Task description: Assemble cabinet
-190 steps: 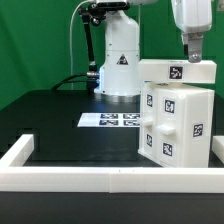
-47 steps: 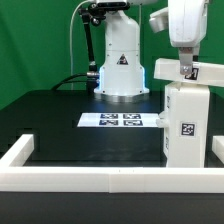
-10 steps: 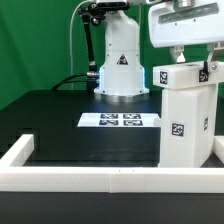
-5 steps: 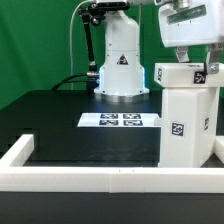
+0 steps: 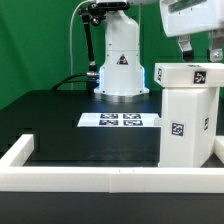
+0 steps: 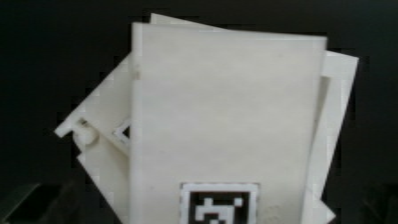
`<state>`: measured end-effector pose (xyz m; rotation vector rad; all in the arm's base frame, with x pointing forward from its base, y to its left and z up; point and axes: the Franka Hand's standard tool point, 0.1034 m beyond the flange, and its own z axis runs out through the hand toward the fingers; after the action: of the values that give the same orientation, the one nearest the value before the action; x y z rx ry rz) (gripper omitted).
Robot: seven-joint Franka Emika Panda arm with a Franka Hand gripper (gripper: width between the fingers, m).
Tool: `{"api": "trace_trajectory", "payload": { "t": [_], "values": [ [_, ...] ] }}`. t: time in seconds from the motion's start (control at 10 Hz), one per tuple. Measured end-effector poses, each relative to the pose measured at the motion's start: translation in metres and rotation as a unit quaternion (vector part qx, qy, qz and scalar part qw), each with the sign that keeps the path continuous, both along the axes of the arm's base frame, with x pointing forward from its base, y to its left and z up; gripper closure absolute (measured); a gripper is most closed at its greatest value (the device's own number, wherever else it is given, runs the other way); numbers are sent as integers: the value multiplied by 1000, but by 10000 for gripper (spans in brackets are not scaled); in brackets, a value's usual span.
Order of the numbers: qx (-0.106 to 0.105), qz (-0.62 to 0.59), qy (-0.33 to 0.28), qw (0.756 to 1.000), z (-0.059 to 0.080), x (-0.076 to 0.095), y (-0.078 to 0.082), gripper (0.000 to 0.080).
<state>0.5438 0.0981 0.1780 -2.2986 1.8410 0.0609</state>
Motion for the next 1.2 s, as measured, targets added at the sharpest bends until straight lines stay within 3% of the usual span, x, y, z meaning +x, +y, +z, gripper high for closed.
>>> {"api": "trace_trajectory", "payload": {
  "t": [0.3,0.4,0.5,0.6,1.2],
  "values": [
    [-4,40,-6,999,-2,-1,1,2],
    [-23,119,0,993,0,-2,4,2],
    [-44,214,-3,976,3,1,7,2],
    [-53,298,-14,953,5,4,8,2],
    [-61,536,-49,841,6,6,8,2]
  ]
}}
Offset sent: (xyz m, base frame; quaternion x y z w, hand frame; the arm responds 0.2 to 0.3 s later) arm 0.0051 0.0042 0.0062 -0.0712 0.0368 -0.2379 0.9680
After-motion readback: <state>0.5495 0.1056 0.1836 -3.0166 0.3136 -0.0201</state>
